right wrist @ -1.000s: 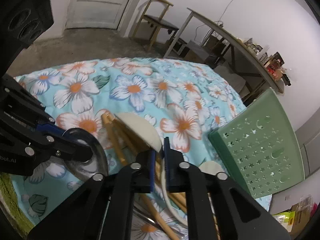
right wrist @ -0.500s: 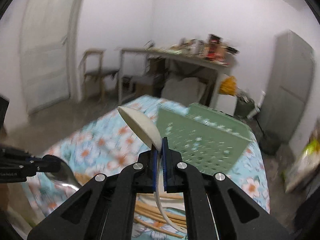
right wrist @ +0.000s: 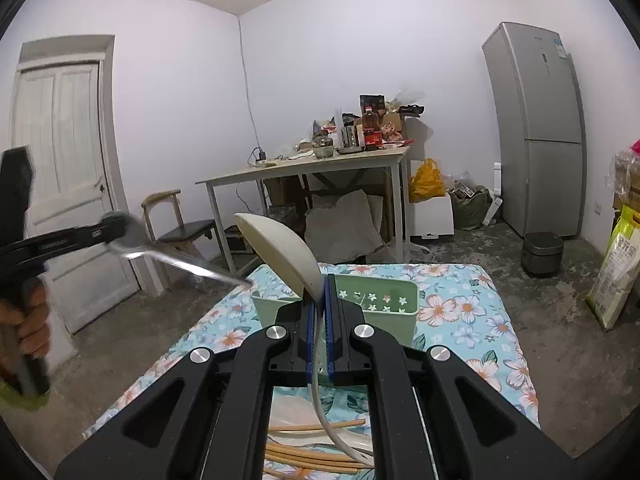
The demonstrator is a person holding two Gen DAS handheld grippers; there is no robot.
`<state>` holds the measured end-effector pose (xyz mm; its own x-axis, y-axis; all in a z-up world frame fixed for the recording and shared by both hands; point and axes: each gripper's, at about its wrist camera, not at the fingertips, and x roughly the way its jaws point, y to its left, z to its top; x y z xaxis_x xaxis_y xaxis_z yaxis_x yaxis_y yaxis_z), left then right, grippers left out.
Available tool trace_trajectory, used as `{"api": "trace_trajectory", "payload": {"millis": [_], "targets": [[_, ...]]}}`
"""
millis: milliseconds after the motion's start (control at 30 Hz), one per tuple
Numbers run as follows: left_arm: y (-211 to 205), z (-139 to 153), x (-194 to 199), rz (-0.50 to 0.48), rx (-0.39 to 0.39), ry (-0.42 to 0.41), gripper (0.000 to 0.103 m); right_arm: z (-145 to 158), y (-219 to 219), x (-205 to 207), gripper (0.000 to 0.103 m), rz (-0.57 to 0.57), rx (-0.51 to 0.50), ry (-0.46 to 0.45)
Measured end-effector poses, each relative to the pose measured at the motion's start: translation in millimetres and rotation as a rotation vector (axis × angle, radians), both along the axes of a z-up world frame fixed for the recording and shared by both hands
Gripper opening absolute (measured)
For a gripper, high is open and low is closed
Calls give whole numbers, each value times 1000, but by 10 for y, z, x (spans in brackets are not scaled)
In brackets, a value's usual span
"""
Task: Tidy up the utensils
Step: 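Carry the white spoon into the green holder and open the right tool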
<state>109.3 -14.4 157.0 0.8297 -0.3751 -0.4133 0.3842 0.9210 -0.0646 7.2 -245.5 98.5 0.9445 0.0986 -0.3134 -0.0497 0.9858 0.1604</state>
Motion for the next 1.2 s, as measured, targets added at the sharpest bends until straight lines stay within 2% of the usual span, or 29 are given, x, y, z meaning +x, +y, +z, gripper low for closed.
{"api": "trace_trajectory", "payload": {"millis": [100,167,300,433,567,667,733,800,1033,1200], "targets": [[-285,21,183,-16,90,-13,2,-12,-65,10,5,-5,14,-9],[-506,0,299,-11,178,-36,2,-17,-128,24,5,-11,20,-14],[-866,-98,558,-35,301,1,2,-12,-217,16,5,-22,26,-17],[-1028,-185,692,-72,335,57,2,10,-273,62,5,-24,34,-20],[-1069,-305,876,-102,298,142,2,28,-334,115,5,-11,67,-21],[-1019,-414,989,-149,179,212,7,54,-397,150,5,3,101,-27],[-978,-462,1001,-166,124,235,21,87,-431,175,5,9,114,-37],[-937,-473,1008,-165,79,235,29,134,-448,202,5,17,126,-46],[-630,-418,885,-135,-61,206,56,408,-502,416,5,61,141,-124],[-340,-560,729,-82,-131,226,72,578,-541,720,5,119,160,-189]]}}
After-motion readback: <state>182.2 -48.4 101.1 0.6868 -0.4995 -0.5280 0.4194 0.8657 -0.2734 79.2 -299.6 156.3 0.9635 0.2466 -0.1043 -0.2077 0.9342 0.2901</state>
